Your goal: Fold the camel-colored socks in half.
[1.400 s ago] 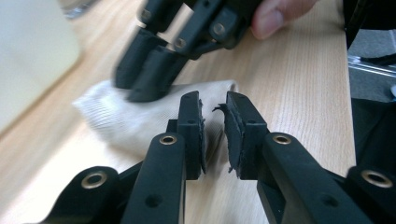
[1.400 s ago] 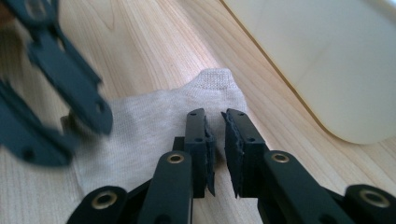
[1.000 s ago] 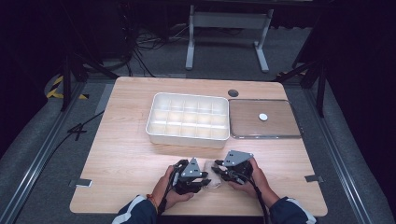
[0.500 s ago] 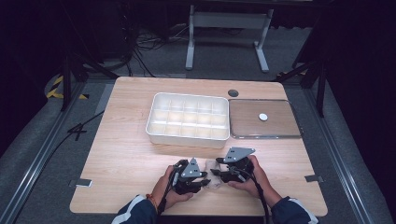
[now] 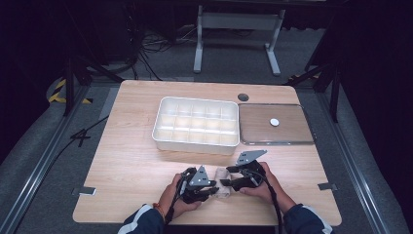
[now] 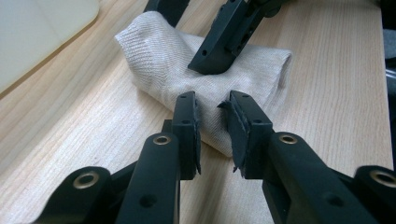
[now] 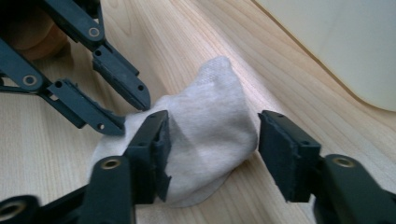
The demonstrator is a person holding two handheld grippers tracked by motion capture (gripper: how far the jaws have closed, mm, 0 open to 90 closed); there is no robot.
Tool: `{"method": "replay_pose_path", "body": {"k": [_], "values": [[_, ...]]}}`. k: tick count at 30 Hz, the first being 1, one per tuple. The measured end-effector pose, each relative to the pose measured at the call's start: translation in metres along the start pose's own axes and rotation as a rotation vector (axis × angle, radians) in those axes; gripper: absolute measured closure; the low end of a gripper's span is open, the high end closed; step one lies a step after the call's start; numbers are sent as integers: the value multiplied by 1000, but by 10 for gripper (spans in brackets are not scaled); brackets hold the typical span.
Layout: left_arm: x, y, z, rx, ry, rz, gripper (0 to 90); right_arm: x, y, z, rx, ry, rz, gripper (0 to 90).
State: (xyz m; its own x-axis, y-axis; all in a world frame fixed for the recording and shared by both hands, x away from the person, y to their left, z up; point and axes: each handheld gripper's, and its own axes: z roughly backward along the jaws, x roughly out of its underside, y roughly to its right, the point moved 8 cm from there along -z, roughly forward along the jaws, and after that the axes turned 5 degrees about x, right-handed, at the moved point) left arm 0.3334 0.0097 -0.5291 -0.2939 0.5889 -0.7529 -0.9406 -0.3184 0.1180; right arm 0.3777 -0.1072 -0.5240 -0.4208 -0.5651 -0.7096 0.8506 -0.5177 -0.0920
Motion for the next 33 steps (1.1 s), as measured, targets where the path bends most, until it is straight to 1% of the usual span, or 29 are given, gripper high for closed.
{"method": "replay_pose_path", "body": {"k": [1, 2, 5, 6, 7, 8, 9, 10, 11, 12, 15, 16, 17, 18, 19, 21, 22, 23, 24, 25, 26, 27, 28, 29, 30, 31, 32, 33], "values": [[0, 0, 0, 0, 0, 0, 733, 1, 1, -1, -3, -4, -13, 392], [1, -1, 0, 0, -7, -3, 733, 1, 2, -2, -20, -6, -26, 392], [1, -1, 0, 5, -1, 2, 733, 2, 4, -5, -71, -16, -57, 394], [1, -1, 0, 5, -1, 2, 733, 2, 4, -5, -71, -16, -57, 394], [2, -2, 0, 8, -6, 6, 733, 2, 4, -6, -110, -17, -58, 458], [2, -2, 0, 8, -6, 6, 733, 2, 4, -6, -110, -17, -58, 458], [2, -2, 0, 11, -3, 6, 733, 1, 2, -6, -149, -31, -67, 498], [2, -2, 0, 14, 0, 10, 733, 1, 2, -6, -149, -31, -67, 498], [3, -2, 0, 15, -3, 9, 732, 1, 0, -6, -186, -36, -82, 558], [3, -3, 1, 16, -4, 8, 732, 1, 0, -6, -186, -36, -82, 558], [3, -3, 1, 8, -11, 5, 723, 1, -1, -6, -207, -39, -107, 609], [2, -3, 1, 2, -14, 6, 710, 1, -1, -6, -205, -38, -99, 631], [2, -4, 2, -13, -21, 12, 687, 1, -2, -5, -198, -37, -90, 644], [2, -5, 3, -25, -27, 22, 630, 1, -3, -4, -192, -36, -86, 651], [1, -6, 5, -34, -34, 46, 594, 1, -4, -4, -188, -34, -84, 655], [1, -4, 12, -37, -63, 46, 541, 1, -6, -3, -183, -27, -77, 662], [2, -3, 15, -30, -83, 46, 480, 1, -6, -2, -179, -25, -74, 669], [5, -2, 21, -41, -117, 35, 440, 1, -7, -2, -170, -24, -66, 674], [6, -1, 25, -52, -125, 31, 400, 1, -8, 0, -157, -22, -57, 680], [10, -1, 30, -55, -137, 25, 388, 1, -8, 0, -150, -21, -52, 684], [15, -2, 35, -56, -159, 22, 363, 1, -8, 1, -143, -16, -47, 688], [20, -6, 42, -90, -172, 17, 320, 1, -9, 2, -134, -15, -43, 694], [24, -9, 47, -112, -174, 28, 282, 0, -9, 3, -131, -13, -38, 699], [24, -9, 47, -112, -174, 28, 265, 0, -10, 4, -130, -15, -41, 705], [28, -11, 54, -128, -168, 45, 265, 0, -10, 4, -130, -15, -41, 705], [32, -13, 59, -137, -157, 44, 250, 0, -10, 4, -125, -10, -32, 708], [37, -15, 65, -142, -149, 52, 228, -1, -10, 6, -124, -2, -28, 712], [42, -17, 71, -155, -142, 60, 228, -1, -10, 6, -124, -2, -28, 714]]}}
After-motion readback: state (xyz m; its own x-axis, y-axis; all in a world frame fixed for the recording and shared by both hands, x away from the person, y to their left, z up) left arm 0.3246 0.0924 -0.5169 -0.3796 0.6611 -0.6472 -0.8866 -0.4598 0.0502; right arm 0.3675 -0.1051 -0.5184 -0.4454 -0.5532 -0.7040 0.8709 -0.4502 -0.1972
